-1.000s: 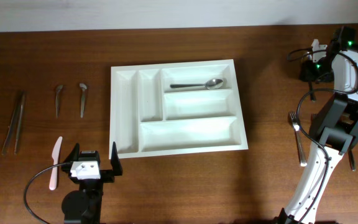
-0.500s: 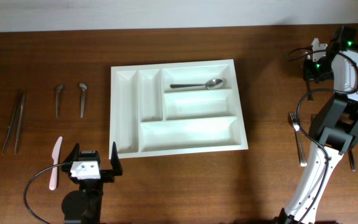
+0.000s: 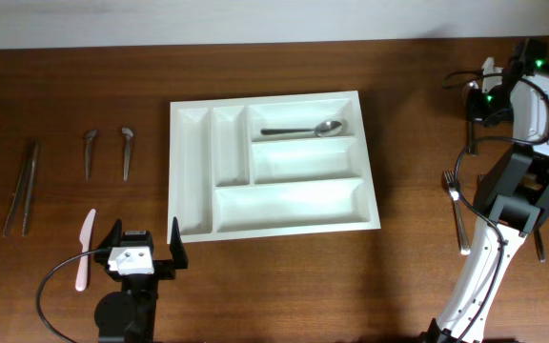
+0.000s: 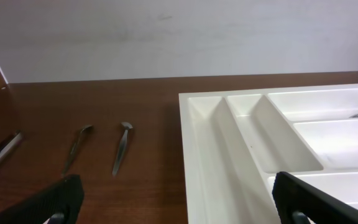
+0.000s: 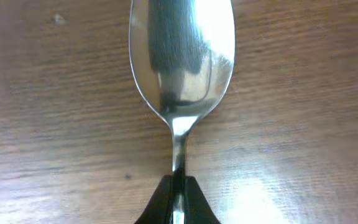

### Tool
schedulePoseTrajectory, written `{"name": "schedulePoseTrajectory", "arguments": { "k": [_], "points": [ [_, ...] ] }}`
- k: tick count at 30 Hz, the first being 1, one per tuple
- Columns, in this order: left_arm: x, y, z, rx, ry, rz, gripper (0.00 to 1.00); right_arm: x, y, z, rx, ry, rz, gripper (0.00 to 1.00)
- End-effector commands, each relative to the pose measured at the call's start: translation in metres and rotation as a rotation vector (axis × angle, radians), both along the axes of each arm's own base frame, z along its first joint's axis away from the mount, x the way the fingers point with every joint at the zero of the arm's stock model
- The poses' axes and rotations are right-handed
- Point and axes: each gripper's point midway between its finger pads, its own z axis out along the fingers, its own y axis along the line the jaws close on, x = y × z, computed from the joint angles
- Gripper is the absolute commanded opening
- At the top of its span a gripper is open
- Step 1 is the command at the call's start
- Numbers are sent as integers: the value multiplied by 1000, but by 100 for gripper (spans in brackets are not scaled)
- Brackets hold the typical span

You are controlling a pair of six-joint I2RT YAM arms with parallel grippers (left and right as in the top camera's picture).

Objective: Pack container
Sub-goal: 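Lower the right gripper and grasp the second spoon's handle, then lift the spoon and carry it over the upper right compartment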

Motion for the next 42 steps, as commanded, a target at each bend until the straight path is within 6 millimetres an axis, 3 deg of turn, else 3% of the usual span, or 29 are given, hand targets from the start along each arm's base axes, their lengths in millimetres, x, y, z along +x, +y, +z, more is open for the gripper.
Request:
{"name": "schedulePoseTrajectory", "arguments": {
  "k": [1, 7, 12, 17, 33, 42],
  "points": [
    [0, 1, 0, 15, -1, 0, 99, 20, 4, 51, 7, -107, -98, 4],
    [0, 1, 0, 15, -1, 0, 99, 30, 38, 121, 58, -188, -204, 4],
    [0, 1, 0, 15, -1, 0, 99, 31, 80, 162, 103, -233, -238, 4],
    [0, 1, 0, 15, -1, 0, 99, 26, 134, 187, 201, -237, -328, 4],
    [0, 1, 0, 15, -1, 0, 99, 5, 289, 188, 456, -65, -532, 4],
    [0, 1, -1, 15, -1, 0, 99, -9, 357, 188, 509, -12, -611, 4]
  ]
}}
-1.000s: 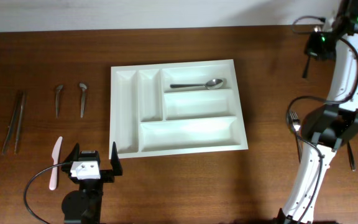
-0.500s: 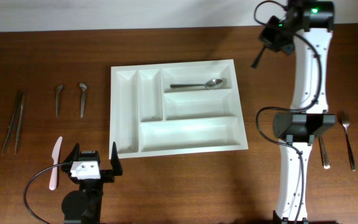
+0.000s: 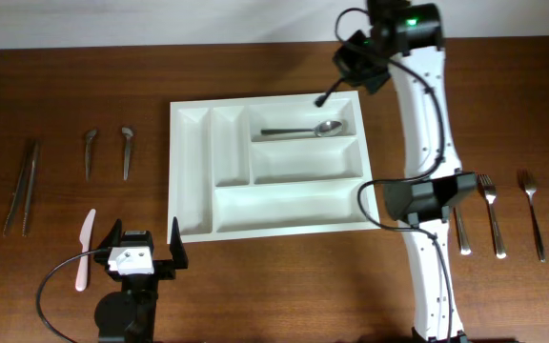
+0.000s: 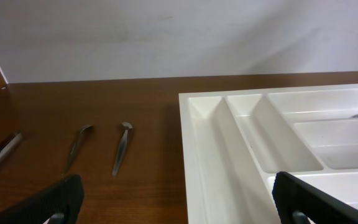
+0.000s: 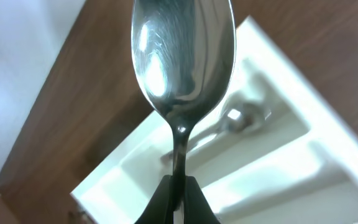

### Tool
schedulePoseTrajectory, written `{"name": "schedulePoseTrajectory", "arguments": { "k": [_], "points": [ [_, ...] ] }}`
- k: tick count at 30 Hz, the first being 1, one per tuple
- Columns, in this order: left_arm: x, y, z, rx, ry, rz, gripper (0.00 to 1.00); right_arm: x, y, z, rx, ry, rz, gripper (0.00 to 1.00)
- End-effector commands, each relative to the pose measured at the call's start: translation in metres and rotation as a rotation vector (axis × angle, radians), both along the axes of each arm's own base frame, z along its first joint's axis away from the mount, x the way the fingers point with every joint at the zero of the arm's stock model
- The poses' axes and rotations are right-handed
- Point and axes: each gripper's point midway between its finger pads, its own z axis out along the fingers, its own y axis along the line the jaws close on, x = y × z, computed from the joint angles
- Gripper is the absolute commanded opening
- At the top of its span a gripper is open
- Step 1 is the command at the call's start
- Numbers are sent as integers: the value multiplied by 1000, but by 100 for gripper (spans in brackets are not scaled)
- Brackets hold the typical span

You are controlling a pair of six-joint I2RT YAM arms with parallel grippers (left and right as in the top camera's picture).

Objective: Pack container
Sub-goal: 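Lift the spoon and carry it over the upper right compartment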

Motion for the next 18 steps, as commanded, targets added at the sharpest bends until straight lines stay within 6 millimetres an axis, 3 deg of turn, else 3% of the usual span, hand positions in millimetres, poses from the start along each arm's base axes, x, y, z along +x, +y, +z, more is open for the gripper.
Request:
{"name": "schedulePoseTrajectory", "arguments": {
  "k": [1, 7, 18],
  "points": [
    [0, 0, 0, 15, -1, -1, 99, -8, 24, 24, 45, -22, -83, 4],
    [0, 0, 0, 15, -1, -1, 99, -16, 47, 19, -14, -16, -164, 4],
    [0, 0, 0, 15, -1, -1, 99, -16, 43, -4, -2, 64, -555, 4]
  ]
}}
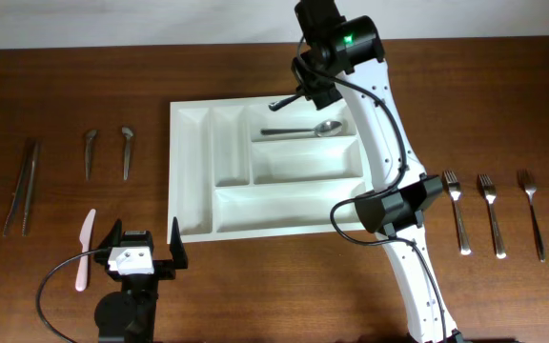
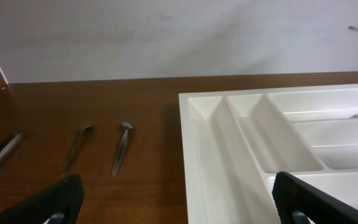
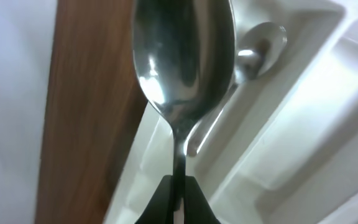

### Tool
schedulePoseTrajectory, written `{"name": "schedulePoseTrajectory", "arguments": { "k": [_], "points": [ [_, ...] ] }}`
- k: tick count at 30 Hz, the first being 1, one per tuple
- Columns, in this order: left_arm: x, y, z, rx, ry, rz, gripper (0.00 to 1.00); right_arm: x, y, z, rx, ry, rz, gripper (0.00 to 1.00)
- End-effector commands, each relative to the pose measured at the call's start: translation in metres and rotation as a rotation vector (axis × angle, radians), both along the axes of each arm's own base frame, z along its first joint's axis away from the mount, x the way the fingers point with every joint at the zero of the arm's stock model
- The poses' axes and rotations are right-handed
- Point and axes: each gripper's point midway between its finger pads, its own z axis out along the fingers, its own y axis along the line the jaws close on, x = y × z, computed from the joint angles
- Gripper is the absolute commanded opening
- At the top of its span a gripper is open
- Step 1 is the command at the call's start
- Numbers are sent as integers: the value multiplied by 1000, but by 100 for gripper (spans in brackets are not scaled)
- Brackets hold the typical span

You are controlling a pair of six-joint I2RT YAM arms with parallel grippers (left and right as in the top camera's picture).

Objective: Pack container
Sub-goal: 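Lift the spoon and carry it over the upper right compartment, then lower the spoon beside the first spoon and open the gripper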

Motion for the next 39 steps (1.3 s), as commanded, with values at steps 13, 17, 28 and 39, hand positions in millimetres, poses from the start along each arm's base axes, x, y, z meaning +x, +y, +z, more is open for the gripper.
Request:
{"name": "schedulePoseTrajectory", "arguments": {
  "k": [13, 17, 28, 39],
  "points": [
    [0, 1, 0, 15, -1, 0, 99, 9, -7, -41, 14, 69, -250, 4],
    [0, 1, -1, 15, -1, 0, 99, 1, -9, -58, -13, 122, -248, 4],
    [0, 1, 0, 15, -1, 0, 99, -7, -12, -82, -43, 179, -249, 5],
    [0, 1, 0, 15, -1, 0, 99, 7, -7, -79, -15, 127, -246, 32]
  ]
}}
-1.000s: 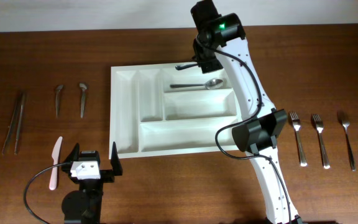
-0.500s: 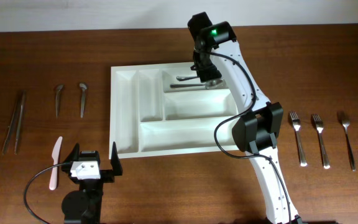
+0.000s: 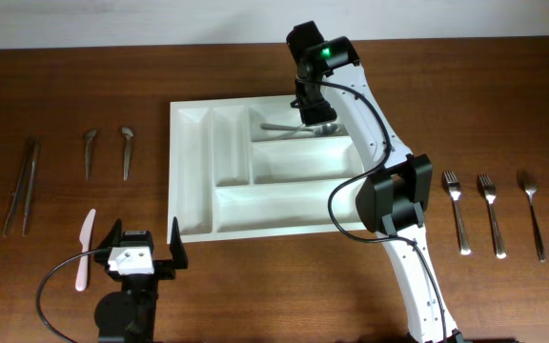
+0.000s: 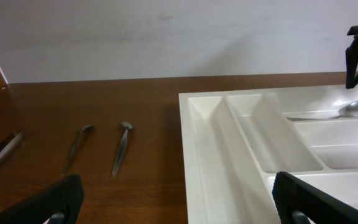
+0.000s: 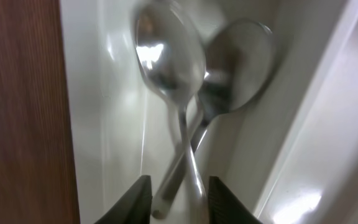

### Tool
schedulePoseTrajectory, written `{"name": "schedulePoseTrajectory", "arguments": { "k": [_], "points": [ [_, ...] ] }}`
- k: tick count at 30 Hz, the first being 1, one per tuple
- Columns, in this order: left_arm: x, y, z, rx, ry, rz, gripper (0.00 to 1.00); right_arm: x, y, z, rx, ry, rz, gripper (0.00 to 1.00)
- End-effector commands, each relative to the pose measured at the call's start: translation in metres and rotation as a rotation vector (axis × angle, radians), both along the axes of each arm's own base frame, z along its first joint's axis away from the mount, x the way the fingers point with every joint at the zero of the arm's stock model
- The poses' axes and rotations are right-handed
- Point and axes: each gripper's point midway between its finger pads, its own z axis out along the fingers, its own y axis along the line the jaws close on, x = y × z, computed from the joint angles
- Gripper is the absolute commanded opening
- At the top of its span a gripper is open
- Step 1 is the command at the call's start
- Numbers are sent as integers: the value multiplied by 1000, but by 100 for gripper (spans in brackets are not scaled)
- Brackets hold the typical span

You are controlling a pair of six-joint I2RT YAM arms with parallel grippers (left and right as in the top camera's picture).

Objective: Pack container
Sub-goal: 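Lower the spoon beside the first spoon and open the gripper, then move the right gripper down to the left fork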

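The white cutlery tray [image 3: 191, 225] lies mid-table. In its top right compartment two metal spoons cross each other: one [image 5: 166, 56] blurred, its handle running down between my right fingers, the other [image 5: 241, 56] beside it. My right gripper [image 5: 178, 190] is open just above them; overhead it hangs over that compartment [image 3: 310, 112]. The left wrist view shows a spoon bowl [image 4: 355, 109] under it. My left gripper [image 4: 179, 199] is open and empty near the front edge, left of the tray's near corner [image 3: 141, 243].
Three forks [image 3: 490, 214] lie in a row to the right of the tray. Left of it are two small metal utensils [image 3: 108, 152], a pair of long thin metal sticks [image 3: 22, 186] and a pink knife [image 3: 85, 248]. The tray's other compartments hold nothing.
My right gripper was shut on a spoon above the tray's back edge. Now it is lower over the top right compartment and open, and the spoon lies across the one that was there.
My right gripper was shut on a spoon low over the table at the far right. Then it held the spoon in the air near the tray's back right corner, then over the back edge. Now it is open and two spoons lie in the compartment. The left arm stayed still.
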Motion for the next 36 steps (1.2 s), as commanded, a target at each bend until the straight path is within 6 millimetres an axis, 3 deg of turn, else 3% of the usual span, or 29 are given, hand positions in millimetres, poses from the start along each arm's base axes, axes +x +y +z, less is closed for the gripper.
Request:
{"name": "schedulePoseTrajectory", "arguments": {
  "k": [1, 7, 11, 17, 21, 23, 25, 27, 33, 36],
  "points": [
    [0, 1, 0, 15, -1, 0, 99, 2, -1, 17, -1, -37, -2, 33],
    [0, 1, 0, 15, -1, 0, 99, 13, 11, 25, 78, -77, 44, 40],
    [0, 1, 0, 15, -1, 0, 99, 28, 8, 45, 120, -145, 70, 49],
    [0, 1, 0, 15, -1, 0, 99, 61, -39, 101, 23, -342, 196, 71],
    [0, 1, -1, 15, -1, 0, 99, 79, -81, 155, -167, -513, 489, 82],
    [0, 1, 0, 15, -1, 0, 99, 81, -99, 180, -294, -574, 678, 95],
    [0, 1, -1, 15, -1, 0, 99, 73, -115, 200, -426, -592, 921, 99],
    [0, 1, 0, 15, -1, 0, 99, 61, -131, 211, -506, -571, 1045, 99],
    [0, 1, 0, 15, -1, 0, 99, 8, -182, 225, -603, -405, 1268, 99],
    [0, 1, -1, 15, -1, 0, 99, -15, -204, 228, -592, -342, 1295, 99]
  ]
}}
